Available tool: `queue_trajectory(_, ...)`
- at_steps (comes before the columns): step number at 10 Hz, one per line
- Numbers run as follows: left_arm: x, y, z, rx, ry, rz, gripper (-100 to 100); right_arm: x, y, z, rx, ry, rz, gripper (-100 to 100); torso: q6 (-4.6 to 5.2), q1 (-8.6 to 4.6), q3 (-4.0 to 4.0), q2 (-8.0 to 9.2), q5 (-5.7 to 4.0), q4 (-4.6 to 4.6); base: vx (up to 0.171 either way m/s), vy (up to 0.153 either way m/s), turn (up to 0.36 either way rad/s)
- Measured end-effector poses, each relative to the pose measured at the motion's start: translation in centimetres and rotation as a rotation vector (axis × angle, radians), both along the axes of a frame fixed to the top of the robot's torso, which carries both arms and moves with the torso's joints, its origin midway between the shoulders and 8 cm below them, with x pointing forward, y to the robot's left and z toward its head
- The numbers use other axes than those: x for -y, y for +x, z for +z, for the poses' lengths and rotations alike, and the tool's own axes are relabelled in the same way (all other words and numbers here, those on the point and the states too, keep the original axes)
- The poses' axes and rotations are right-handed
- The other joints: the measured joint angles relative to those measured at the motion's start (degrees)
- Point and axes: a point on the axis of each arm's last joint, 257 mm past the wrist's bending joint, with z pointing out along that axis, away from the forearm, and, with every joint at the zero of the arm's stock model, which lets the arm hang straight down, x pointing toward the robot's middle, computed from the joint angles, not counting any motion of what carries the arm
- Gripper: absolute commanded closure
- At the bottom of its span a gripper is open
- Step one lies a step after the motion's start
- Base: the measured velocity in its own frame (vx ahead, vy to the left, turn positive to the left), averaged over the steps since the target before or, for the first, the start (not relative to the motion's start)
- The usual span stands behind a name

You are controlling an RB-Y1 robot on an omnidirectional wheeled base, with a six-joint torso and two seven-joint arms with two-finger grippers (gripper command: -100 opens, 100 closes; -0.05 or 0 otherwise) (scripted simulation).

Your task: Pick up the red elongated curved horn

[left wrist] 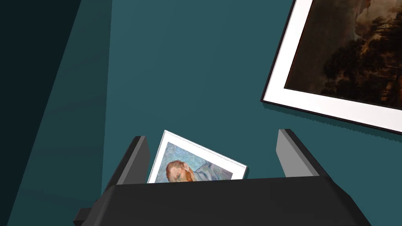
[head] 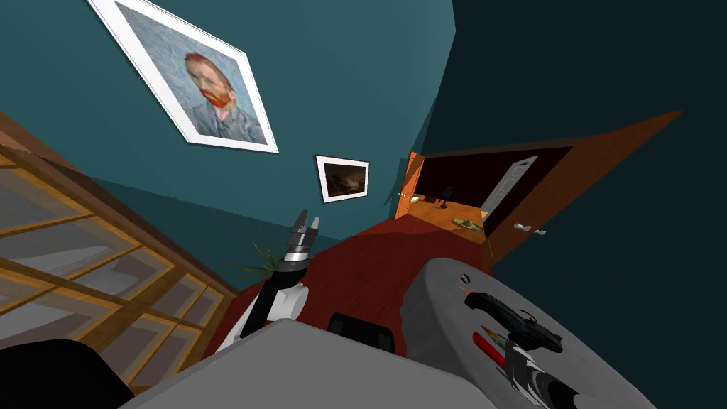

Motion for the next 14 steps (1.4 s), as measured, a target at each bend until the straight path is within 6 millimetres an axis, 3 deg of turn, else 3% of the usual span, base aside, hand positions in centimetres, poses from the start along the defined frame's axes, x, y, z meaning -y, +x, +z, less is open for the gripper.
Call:
queue_trajectory(5,0.0,0.0,0.0,0.0,0.0,0.0,0,2.8,-2.0,-0.9,-0.001,-0.003,-0.14,-100,-0.09,-0.21,-0.05,-0.1,-0.16,0.0,-0.118,-0.011,0.24)
queue_trajectory(6,0.0,0.0,0.0,0.0,0.0,0.0,0,2.8,-2.0,-0.9,0.0,-0.003,-0.144,100,-0.03,-0.25,-0.16,-0.31,-0.17,-0.04,-0.012,0.002,-0.014)
queue_trajectory(10,0.0,0.0,0.0,0.0,0.0,0.0,0,2.8,-2.0,-0.9,0.0,-0.002,-0.145,100,-0.06,-0.24,-0.35,-0.61,-0.16,-0.12,-0.001,0.0,-0.001)
queue_trajectory(11,0.0,0.0,0.0,0.0,0.0,0.0,0,2.8,-2.0,-0.9,0.0,-0.002,-0.145,0,-0.06,-0.24,-0.35,-0.62,-0.16,-0.12,0.0,0.0,0.0)
queue_trajectory(12,0.0,0.0,0.0,0.0,0.0,0.0,0,2.8,-2.0,-0.9,0.0,-0.002,-0.145,100,-0.06,-0.24,-0.35,-0.62,-0.16,-0.12,0.049,0.013,-0.187)
queue_trajectory(14,0.0,0.0,0.0,-0.001,0.0,0.001,0,2.2,-1.5,-0.8,0.0,0.0,-0.117,100,0.06,-0.19,-0.5,-0.89,-0.13,-0.19,0.123,0.002,-0.331)
